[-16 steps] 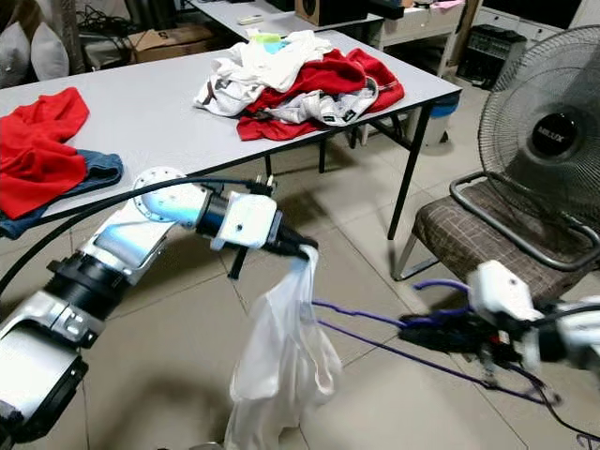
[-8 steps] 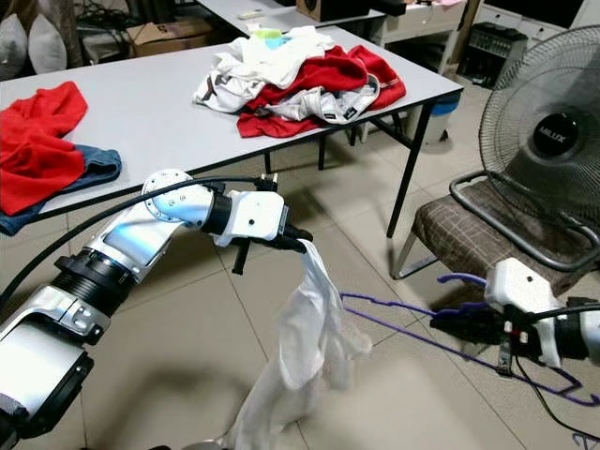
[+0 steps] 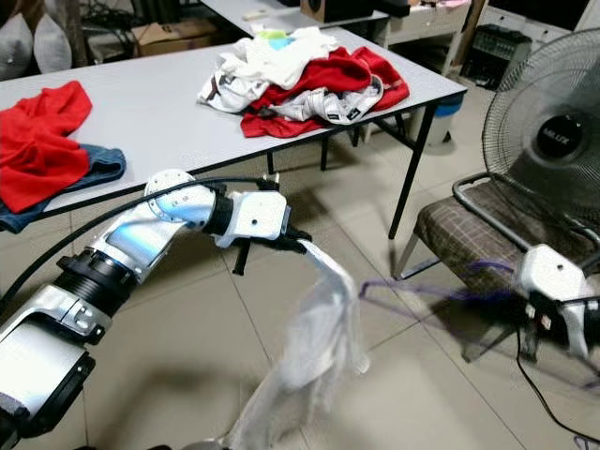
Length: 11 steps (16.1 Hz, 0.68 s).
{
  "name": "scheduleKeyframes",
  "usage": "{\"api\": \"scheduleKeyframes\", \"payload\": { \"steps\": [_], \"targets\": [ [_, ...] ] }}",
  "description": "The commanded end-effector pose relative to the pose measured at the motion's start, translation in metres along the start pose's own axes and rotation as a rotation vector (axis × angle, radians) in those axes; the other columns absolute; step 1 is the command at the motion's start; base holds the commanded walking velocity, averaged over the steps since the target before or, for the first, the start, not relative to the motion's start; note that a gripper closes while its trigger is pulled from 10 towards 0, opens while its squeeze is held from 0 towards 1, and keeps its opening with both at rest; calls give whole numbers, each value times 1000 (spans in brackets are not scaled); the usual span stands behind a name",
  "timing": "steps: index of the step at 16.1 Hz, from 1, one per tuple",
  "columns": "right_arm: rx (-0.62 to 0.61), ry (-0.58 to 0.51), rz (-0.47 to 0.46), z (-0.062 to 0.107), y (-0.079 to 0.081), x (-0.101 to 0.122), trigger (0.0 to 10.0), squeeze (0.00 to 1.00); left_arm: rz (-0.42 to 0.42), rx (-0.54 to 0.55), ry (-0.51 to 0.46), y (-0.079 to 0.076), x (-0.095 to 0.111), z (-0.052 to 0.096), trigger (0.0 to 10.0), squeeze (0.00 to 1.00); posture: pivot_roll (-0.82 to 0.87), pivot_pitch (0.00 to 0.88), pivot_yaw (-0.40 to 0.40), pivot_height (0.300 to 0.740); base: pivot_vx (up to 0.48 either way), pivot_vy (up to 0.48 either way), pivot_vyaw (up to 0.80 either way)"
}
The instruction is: Hang hanger
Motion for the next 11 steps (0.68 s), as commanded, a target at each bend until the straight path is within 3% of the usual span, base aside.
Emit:
{"api": "scheduleKeyframes", "payload": {
  "steps": [1,4,6,7,9,10,11],
  "targets": [
    [-148,63,-18,8,-21,-11,10000,0,-29,46,-2,14,7,12,10000,0,-112,13,7,740,0,0,0],
    [20,-100,-56,9,4,9,10000,0,-10,62,12,15,5,13,10000,0,-108,14,2,740,0,0,0],
    [-40,-148,-68,15,-4,12,10000,0,-2,78,27,16,1,12,10000,0,-112,15,1,740,0,0,0],
    [22,-217,-120,16,7,21,10000,0,5,107,11,18,3,12,10000,0,-113,15,3,740,0,0,0],
    [140,-217,-134,3,44,19,10000,0,51,229,-76,32,17,10,10000,0,-119,12,7,740,0,0,0],
    [98,-193,-126,-6,46,14,10000,0,81,261,-137,36,26,10,10000,0,-122,8,9,740,0,0,0],
    [-100,-120,-92,-23,29,-1,10000,0,94,261,-234,36,42,12,10000,0,-122,3,5,740,0,0,0]
  ]
}}
Point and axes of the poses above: a point about 5 cm out from each wrist's last joint towards the gripper, its own z axis pointing back from the gripper into the wrist, its own x axis along the axis of the wrist's last joint, y = z × x, the point moved 5 cm from there along -z, pointing out of the wrist towards the gripper, and after that the axes turned 9 degrees about -z, right-handed, at the moved point
